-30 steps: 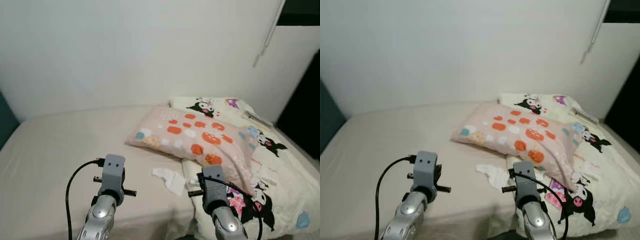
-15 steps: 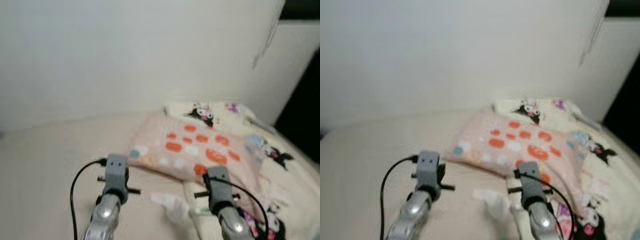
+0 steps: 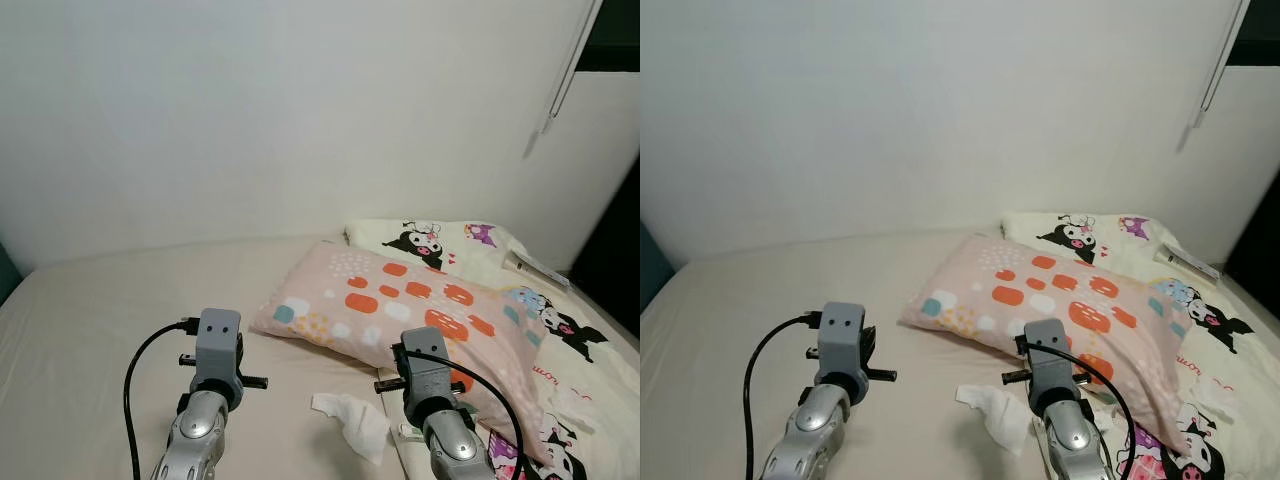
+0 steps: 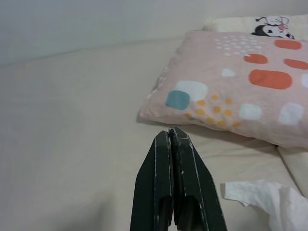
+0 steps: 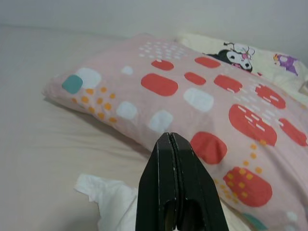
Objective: Clean up the room
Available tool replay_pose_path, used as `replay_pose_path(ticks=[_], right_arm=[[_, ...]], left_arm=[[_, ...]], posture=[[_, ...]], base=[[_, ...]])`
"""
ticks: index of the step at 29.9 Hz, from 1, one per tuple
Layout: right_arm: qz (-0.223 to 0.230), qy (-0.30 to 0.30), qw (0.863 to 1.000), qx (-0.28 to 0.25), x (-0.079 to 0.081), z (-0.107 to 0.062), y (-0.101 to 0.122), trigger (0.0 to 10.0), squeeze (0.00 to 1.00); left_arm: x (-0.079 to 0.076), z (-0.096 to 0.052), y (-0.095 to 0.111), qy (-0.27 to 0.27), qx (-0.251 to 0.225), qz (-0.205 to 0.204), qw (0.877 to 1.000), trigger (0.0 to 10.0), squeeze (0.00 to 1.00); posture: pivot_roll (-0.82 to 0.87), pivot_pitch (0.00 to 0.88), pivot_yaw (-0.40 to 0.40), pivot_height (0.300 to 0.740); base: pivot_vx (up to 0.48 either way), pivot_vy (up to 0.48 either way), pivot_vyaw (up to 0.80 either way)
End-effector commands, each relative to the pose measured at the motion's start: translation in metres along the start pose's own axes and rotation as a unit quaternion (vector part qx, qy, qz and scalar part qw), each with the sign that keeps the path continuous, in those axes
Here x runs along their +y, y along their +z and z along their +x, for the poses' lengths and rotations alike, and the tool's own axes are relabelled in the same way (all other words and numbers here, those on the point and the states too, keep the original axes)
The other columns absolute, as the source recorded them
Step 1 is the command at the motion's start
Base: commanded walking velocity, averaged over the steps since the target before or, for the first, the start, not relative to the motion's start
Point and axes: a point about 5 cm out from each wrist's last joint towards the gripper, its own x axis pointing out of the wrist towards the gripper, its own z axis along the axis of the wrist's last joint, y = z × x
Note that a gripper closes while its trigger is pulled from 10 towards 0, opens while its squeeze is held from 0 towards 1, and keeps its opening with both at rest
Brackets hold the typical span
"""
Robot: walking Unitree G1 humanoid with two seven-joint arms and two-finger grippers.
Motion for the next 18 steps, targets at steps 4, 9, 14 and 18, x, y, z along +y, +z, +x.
replay_pose_path(ticks=[4, 9, 14, 18], right_arm=[[0.034, 0.007, 0.999, 0.032, 0.0045, -0.0016, -0.0094, 10.0, 0.0], [0.045, 0.004, 0.998, 0.039, 0.0054, -0.0025, -0.0112, 10.0, 0.0], [0.044, 0.009, 0.998, 0.038, 0.0067, -0.0034, -0.0114, 10.0, 0.0], [0.044, 0.011, 0.998, 0.039, 0.007, -0.0039, -0.0117, 10.0, 0.0]], left_arm=[[0.0, 0.0, -0.005, -0.012, 0.016, 0.016, 1.0, 10.0, 0.0], [-0.0016, 0.0005, -0.0062, -0.02, 0.021, 0.024, 0.999, 10.0, 0.0], [0.0013, 0.0001, -0.0094, -0.01, 0.029, 0.033, 0.999, 10.0, 0.0], [0.0021, -0.0004, -0.0104, -0.009, 0.033, 0.035, 0.999, 10.0, 0.0]], posture=[[0.0, 0.036, -0.025, 0.74], [0.0, 0.034, -0.024, 0.74], [-0.01, 0.033, -0.019, 0.74], [0.0, 0.034, -0.018, 0.74]], base=[[0.0, 0.0, 0.0], [0.0, 0.0, 0.0], [0.0, 0.0, 0.0], [0.0, 0.0, 0.0]])
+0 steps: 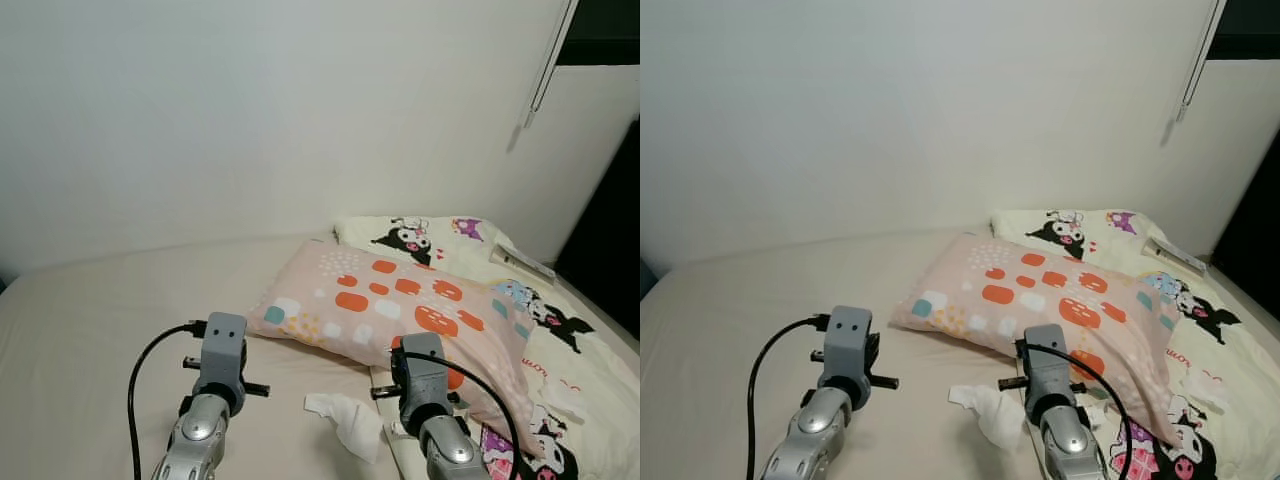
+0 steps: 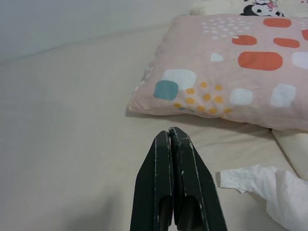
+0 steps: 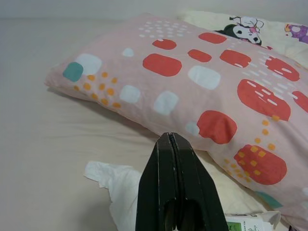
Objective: Clean up the room
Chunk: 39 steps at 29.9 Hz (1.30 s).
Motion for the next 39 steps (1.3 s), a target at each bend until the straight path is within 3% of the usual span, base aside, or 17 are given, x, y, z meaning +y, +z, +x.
replay_pose_path(ticks=[1, 6, 20, 39], right_arm=[[0.01, 0.0, 1.0, 0.009, 0.0008, -0.0017, -0.0039, 10.0, 0.0], [0.011, 0.004, 1.0, 0.01, 0.0025, -0.0022, -0.0037, 10.0, 0.0], [0.013, 0.007, 1.0, 0.01, 0.005, -0.0018, -0.0032, 10.0, 0.0], [0.033, 0.001, 0.999, 0.018, 0.006, -0.0037, -0.0066, 10.0, 0.0]], left_arm=[[0.0024, 0.0, -0.004, 0.002, 0.013, 0.011, 1.0, 10.0, 0.0], [0.0033, -0.0009, -0.0049, 0.002, 0.016, 0.01, 1.0, 10.0, 0.0], [0.005, -0.0024, -0.0052, 0.004, 0.016, 0.011, 1.0, 10.0, 0.0], [0.0017, -0.0003, -0.0039, -0.013, 0.028, 0.031, 0.999, 10.0, 0.0]], posture=[[0.0, 0.034, -0.018, 0.74], [0.0, 0.03, -0.02, 0.74], [0.0, 0.027, -0.016, 0.74], [0.01, 0.036, -0.001, 0.74]], base=[[0.0, 0.0, 0.0], [0.0, 0.0, 0.0], [-0.317, 0.0, 0.0], [0.0, 0.0, 0.0]])
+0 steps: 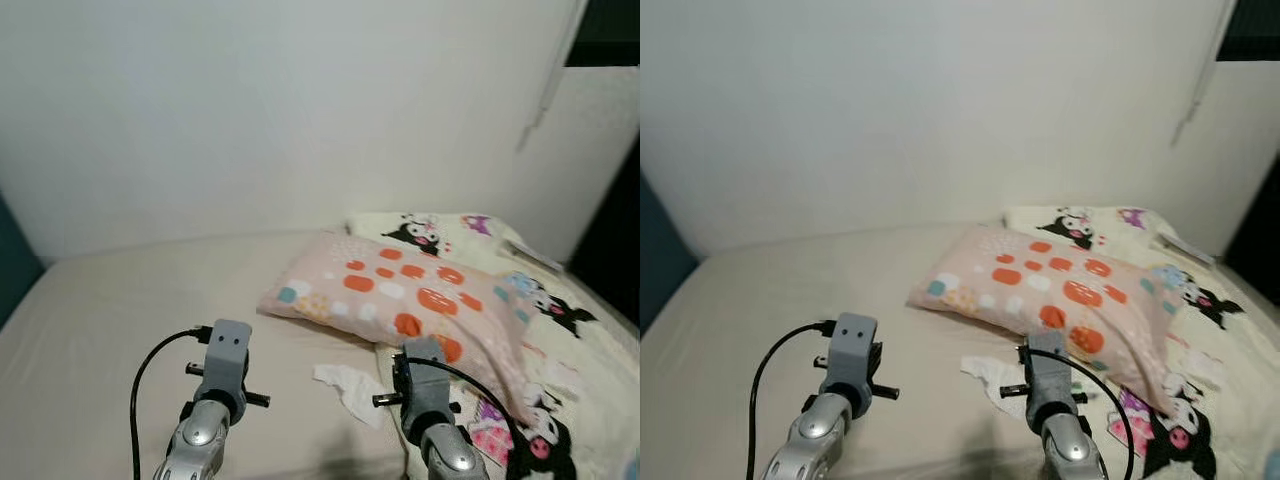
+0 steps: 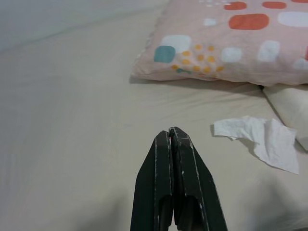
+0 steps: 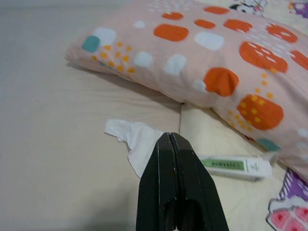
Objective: Clean up the room
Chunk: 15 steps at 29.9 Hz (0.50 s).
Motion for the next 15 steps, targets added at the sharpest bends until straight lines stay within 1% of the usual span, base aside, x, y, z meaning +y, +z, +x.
replay_pose_path(ticks=[1, 5, 10, 13, 15], right_arm=[[0.007, -0.003, 1.0, -0.003, 0.0008, 0.0002, 0.002, 10.0, 0.0], [-0.004, -0.009, 1.0, -0.009, -0.0005, 0.0008, 0.0037, 10.0, 0.0], [-0.031, -0.006, 0.999, -0.02, -0.0008, 0.0028, 0.0075, 10.0, 0.0], [-0.025, -0.005, 0.999, -0.022, -0.001, 0.0045, 0.0097, 10.0, 0.0], [-0.025, -0.005, 0.999, -0.022, -0.001, 0.0045, 0.0097, 10.0, 0.0]], left_arm=[[0.0028, 0.0015, 0.0012, 0.002, 0.008, 0.011, 1.0, 10.0, 0.0], [0.0033, 0.0024, 0.0006, 0.01, 0.012, 0.009, 1.0, 10.0, 0.0], [0.0034, 0.0032, -0.0012, 0.028, 0.017, 0.013, 0.999, 10.0, 0.0], [0.0051, 0.0042, -0.0042, 0.046, 0.029, -0.003, 0.999, 10.0, 0.0], [0.0051, 0.0042, -0.0042, 0.046, 0.029, -0.003, 0.999, 10.0, 0.0]], posture=[[0.01, 0.037, 0.001, 0.74], [0.01, 0.039, 0.0, 0.74], [0.0, 0.039, -0.003, 0.74], [0.0, 0.039, -0.011, 0.74], [0.0, 0.039, -0.011, 0.74]], base=[[0.0, 0.0, 0.0], [0.0, 0.0, 0.0], [0.0, 0.0, 0.0], [0.0, 0.0, 0.0], [0.0, 0.0, 0.0]])
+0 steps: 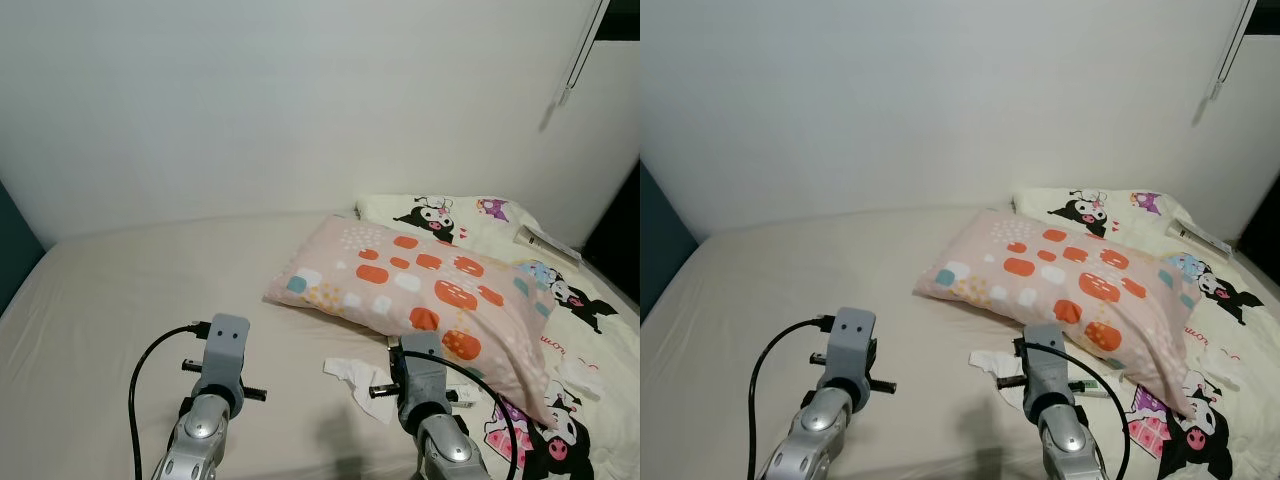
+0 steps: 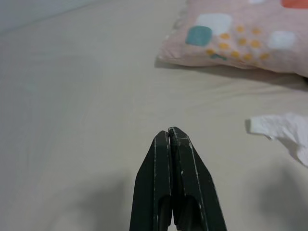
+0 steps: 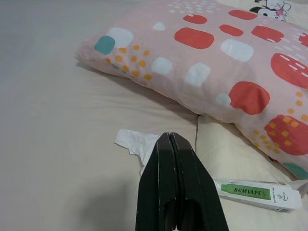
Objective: Clean up the room
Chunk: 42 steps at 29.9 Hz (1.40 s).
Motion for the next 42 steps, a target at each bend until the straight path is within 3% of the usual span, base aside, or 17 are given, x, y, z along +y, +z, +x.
replay_pose_path(ticks=[1, 6, 16, 19, 23, 36, 42], right_arm=[[-0.001, 0.002, 1.0, 0.002, 0.0003, 0.0004, -0.001, 10.0, 0.0], [0.015, 0.009, 1.0, 0.006, -0.0006, 0.0022, 0.0008, 10.0, 0.0], [0.002, 0.005, 1.0, 0.002, -0.0004, 0.0034, 0.002, 10.0, 0.0], [0.001, 0.005, 1.0, 0.002, 0.0, 0.0034, 0.002, 10.0, 0.0], [0.002, 0.004, 1.0, 0.003, -0.0003, 0.0036, 0.0021, 10.0, 0.0], [0.012, 0.003, 1.0, 0.004, 0.0005, 0.0054, 0.0025, 10.0, 0.0], [0.026, 0.003, 1.0, 0.011, 0.0017, 0.005, 0.0011, 10.0, 0.0]], left_arm=[[0.0012, -0.0008, -0.0096, 0.009, 0.025, -0.004, 1.0, 10.0, 0.0], [0.0008, 0.0004, -0.0092, 0.011, 0.024, -0.002, 1.0, 10.0, 0.0], [-0.0035, 0.0012, -0.0059, -0.006, 0.014, 0.027, 1.0, 10.0, 0.0], [-0.0037, 0.0021, -0.0058, 0.0, 0.016, 0.024, 1.0, 10.0, 0.0], [0.0006, 0.0038, -0.0078, 0.018, 0.028, 0.003, 0.999, 10.0, 0.0], [0.0013, 0.004, -0.0099, 0.02, 0.035, -0.012, 0.999, 10.0, 0.0], [0.0003, 0.0036, -0.0113, 0.01, 0.033, 0.014, 0.999, 10.0, 0.0]], posture=[[0.0, 0.039, -0.011, 0.74], [-0.01, 0.038, -0.016, 0.74], [-0.01, 0.037, -0.01, 0.74], [-0.01, 0.037, -0.007, 0.74], [-0.01, 0.036, -0.008, 0.74], [0.0, 0.034, -0.01, 0.74], [-0.01, 0.034, -0.006, 0.74]], base=[[0.0, 0.0, 0.0], [0.0, 0.0, 0.0], [0.0, -0.108, 0.0], [0.0, -0.48, 0.0], [0.0, 0.0, 0.0], [0.0, 0.0, 0.0], [0.0, 0.0, 0.0]])
